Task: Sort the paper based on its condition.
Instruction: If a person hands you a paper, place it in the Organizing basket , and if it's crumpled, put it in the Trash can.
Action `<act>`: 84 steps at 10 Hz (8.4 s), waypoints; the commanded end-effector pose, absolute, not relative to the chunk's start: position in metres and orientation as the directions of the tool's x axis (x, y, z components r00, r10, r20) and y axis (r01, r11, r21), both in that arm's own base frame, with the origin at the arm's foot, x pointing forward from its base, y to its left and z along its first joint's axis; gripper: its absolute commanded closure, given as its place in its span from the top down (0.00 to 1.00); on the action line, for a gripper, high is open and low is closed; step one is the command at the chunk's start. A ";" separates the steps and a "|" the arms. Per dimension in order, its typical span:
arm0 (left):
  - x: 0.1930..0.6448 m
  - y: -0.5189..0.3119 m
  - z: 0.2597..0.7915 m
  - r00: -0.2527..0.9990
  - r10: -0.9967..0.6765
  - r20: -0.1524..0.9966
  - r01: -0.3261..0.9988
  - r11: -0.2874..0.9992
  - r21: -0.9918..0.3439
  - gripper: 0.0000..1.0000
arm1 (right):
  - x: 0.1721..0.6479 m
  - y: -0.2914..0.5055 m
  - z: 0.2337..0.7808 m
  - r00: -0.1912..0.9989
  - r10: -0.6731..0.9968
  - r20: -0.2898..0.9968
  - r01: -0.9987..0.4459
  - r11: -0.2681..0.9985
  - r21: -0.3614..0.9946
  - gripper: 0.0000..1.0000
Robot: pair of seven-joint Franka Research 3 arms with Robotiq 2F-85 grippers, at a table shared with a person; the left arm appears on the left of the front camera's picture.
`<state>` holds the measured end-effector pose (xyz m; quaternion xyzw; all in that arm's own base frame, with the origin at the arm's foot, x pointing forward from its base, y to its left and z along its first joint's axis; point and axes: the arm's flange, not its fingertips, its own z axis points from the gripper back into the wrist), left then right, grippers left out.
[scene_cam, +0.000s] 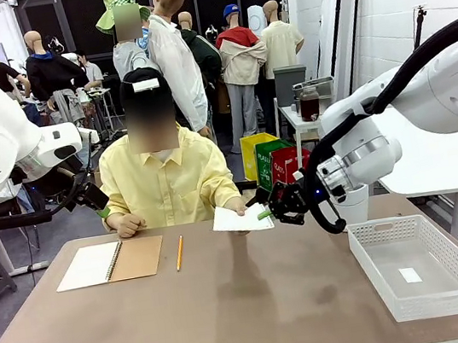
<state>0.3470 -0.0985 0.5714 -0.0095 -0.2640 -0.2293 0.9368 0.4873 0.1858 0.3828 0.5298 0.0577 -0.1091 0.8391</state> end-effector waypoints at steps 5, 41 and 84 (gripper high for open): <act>0.347 -0.097 0.572 0.754 -0.427 0.499 0.434 0.894 0.108 1.00 | 0.467 0.123 0.479 0.984 0.043 0.174 -0.155 0.691 0.706 0.00; 0.347 -0.097 0.572 0.754 -0.427 0.499 0.434 0.894 0.108 1.00 | 0.392 -0.056 0.369 0.982 -0.188 -0.022 0.190 0.975 0.118 1.00; 0.347 -0.097 0.572 0.754 -0.427 0.499 0.434 0.894 0.108 1.00 | 0.336 0.110 0.607 0.570 0.443 0.692 -0.690 0.715 0.111 1.00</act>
